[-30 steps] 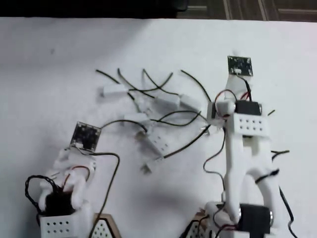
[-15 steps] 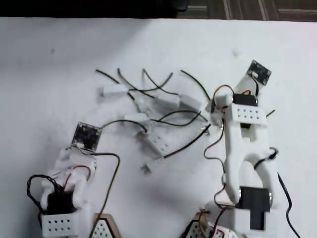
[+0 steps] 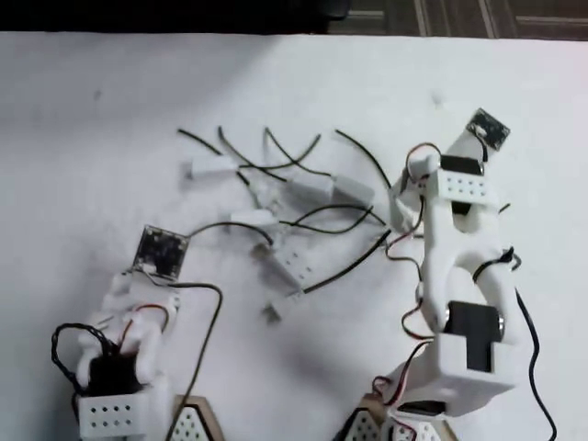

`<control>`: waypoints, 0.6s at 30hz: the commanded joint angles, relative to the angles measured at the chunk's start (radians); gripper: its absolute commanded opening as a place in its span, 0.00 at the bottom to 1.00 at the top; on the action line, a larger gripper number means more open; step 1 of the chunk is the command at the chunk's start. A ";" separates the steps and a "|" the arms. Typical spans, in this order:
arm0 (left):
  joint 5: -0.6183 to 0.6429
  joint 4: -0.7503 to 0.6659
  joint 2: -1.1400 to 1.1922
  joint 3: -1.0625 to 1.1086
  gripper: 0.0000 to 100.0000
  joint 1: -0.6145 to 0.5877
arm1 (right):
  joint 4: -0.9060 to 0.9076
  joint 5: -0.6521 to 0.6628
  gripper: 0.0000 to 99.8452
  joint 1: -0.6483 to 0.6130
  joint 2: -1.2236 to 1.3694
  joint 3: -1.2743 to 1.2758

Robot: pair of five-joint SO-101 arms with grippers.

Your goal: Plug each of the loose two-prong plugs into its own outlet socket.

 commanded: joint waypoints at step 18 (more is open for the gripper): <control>0.003 -0.023 -0.007 -0.006 0.02 -0.008 | 0.415 0.414 0.24 -0.064 0.366 -0.525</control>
